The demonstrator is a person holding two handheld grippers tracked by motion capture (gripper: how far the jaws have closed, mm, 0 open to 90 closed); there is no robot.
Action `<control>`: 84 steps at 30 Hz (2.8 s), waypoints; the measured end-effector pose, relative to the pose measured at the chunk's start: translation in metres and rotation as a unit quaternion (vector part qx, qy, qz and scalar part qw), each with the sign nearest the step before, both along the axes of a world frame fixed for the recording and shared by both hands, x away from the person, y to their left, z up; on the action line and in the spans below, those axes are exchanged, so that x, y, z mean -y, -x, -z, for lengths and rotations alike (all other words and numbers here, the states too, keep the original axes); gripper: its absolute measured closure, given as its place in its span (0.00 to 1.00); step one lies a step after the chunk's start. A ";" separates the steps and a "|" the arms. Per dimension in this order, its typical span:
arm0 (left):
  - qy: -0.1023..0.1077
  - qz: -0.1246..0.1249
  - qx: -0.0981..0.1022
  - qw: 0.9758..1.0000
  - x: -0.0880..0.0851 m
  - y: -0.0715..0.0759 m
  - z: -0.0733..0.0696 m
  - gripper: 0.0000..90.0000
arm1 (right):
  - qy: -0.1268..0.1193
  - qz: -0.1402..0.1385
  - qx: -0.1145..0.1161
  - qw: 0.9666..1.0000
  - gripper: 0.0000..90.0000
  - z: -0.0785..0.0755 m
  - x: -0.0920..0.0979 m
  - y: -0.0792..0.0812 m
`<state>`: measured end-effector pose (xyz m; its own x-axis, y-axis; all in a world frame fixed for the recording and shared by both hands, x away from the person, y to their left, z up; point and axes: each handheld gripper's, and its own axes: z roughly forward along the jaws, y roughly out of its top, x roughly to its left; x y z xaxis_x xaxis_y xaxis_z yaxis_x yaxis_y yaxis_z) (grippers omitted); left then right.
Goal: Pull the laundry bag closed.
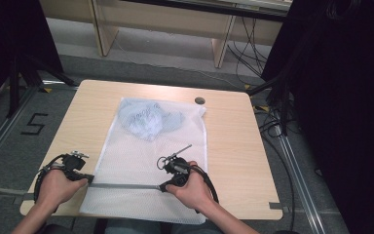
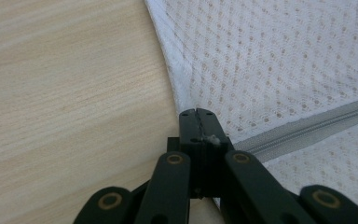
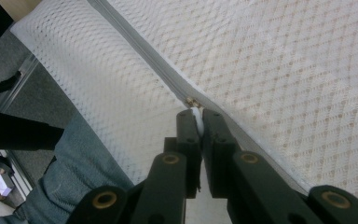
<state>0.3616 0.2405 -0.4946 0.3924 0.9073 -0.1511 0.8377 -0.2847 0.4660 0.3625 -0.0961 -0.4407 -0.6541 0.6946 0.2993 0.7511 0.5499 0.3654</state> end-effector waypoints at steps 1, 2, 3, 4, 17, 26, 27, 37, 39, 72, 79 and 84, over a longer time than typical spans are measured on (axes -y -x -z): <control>-0.004 0.006 0.001 1.000 -0.001 -0.001 0.000 1.00 | -0.006 0.003 -0.004 1.000 0.97 0.000 0.001 0.001; -0.004 0.005 0.000 1.000 -0.001 -0.001 -0.001 1.00 | 0.002 -0.010 -0.003 1.000 0.97 0.001 0.004 0.000; -0.005 0.006 -0.001 1.000 -0.001 -0.001 -0.001 1.00 | 0.003 -0.009 -0.004 1.000 0.97 0.001 0.004 0.000; -0.005 0.006 -0.001 1.000 -0.001 -0.001 -0.001 1.00 | 0.003 -0.004 -0.004 1.000 0.97 0.001 0.005 0.000; -0.006 0.007 0.000 1.000 0.000 -0.001 -0.001 1.00 | -0.001 0.008 -0.003 1.000 0.97 0.001 0.014 0.001; -0.005 0.005 -0.001 1.000 0.000 -0.001 -0.001 1.00 | -0.002 0.020 -0.011 1.000 0.97 0.001 0.021 0.002; -0.006 0.006 -0.001 1.000 0.000 -0.001 -0.001 1.00 | 0.000 0.023 -0.010 1.000 0.97 0.001 0.021 0.002; -0.005 0.006 -0.001 1.000 0.000 -0.001 -0.001 1.00 | 0.003 0.016 -0.010 1.000 0.97 0.001 0.031 0.001; -0.004 0.004 -0.001 1.000 0.000 -0.001 -0.001 1.00 | 0.004 0.016 -0.010 1.000 0.97 0.001 0.031 0.001; 0.005 -0.013 -0.006 1.000 0.002 0.001 0.000 1.00 | 0.001 0.034 -0.015 0.999 0.97 0.001 0.053 0.001; 0.005 -0.013 -0.005 1.000 0.003 0.001 0.000 1.00 | -0.004 0.036 -0.009 0.999 0.97 0.001 0.057 0.002; 0.005 -0.014 -0.006 1.000 0.003 0.001 0.000 1.00 | -0.005 0.051 -0.012 0.999 0.97 0.001 0.060 0.001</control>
